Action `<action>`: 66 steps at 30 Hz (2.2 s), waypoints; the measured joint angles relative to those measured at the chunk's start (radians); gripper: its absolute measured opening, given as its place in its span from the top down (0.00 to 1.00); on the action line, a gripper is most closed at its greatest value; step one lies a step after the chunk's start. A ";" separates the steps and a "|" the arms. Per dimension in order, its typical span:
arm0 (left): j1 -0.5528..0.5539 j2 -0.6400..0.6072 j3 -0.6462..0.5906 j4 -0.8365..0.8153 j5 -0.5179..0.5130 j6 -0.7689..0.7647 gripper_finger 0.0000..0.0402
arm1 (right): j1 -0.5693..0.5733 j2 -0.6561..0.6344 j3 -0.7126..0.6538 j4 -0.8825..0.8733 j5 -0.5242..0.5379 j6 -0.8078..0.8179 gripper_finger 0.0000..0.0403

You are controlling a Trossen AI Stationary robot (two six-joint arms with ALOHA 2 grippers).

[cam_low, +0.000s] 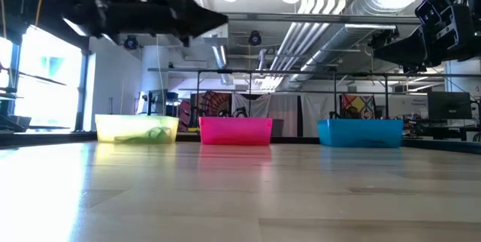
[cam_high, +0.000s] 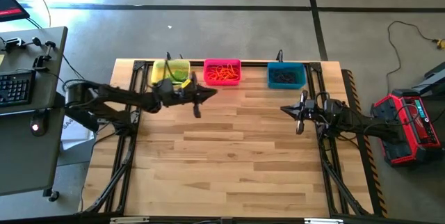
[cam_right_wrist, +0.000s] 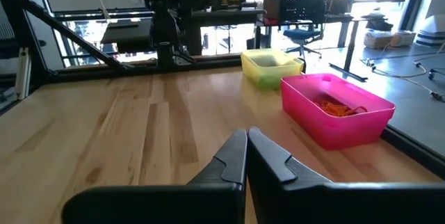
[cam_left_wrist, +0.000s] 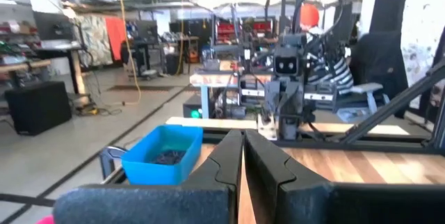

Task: Sort rubber bands into baskets
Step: Return to Home Position

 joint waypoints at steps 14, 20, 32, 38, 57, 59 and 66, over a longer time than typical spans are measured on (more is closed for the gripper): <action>-0.003 -0.326 -0.291 -0.012 -0.026 -0.001 0.98 | 0.000 0.011 0.000 0.000 0.005 -0.011 1.00; -0.003 -0.422 -0.368 -0.019 -0.044 -0.019 0.98 | 0.000 0.055 0.000 0.000 0.004 0.034 1.00; -0.003 -0.664 -0.515 -0.068 -0.057 -0.052 0.98 | 0.000 0.066 0.000 -0.001 0.004 0.032 1.00; -0.003 -0.782 -0.514 -0.217 -0.057 -0.052 0.98 | 0.000 0.066 0.000 -0.001 0.004 0.032 1.00; -0.004 -1.322 -0.514 -0.666 -0.017 -0.046 0.98 | 0.000 -0.005 0.000 -0.002 0.000 0.006 1.00; -0.004 -1.403 -0.513 -0.735 -0.017 -0.044 0.98 | 0.000 -0.004 0.001 -0.002 0.000 0.006 1.00; -0.009 -1.414 -0.513 -0.829 -0.020 -0.054 0.98 | 0.000 -0.004 0.001 -0.002 0.000 0.006 1.00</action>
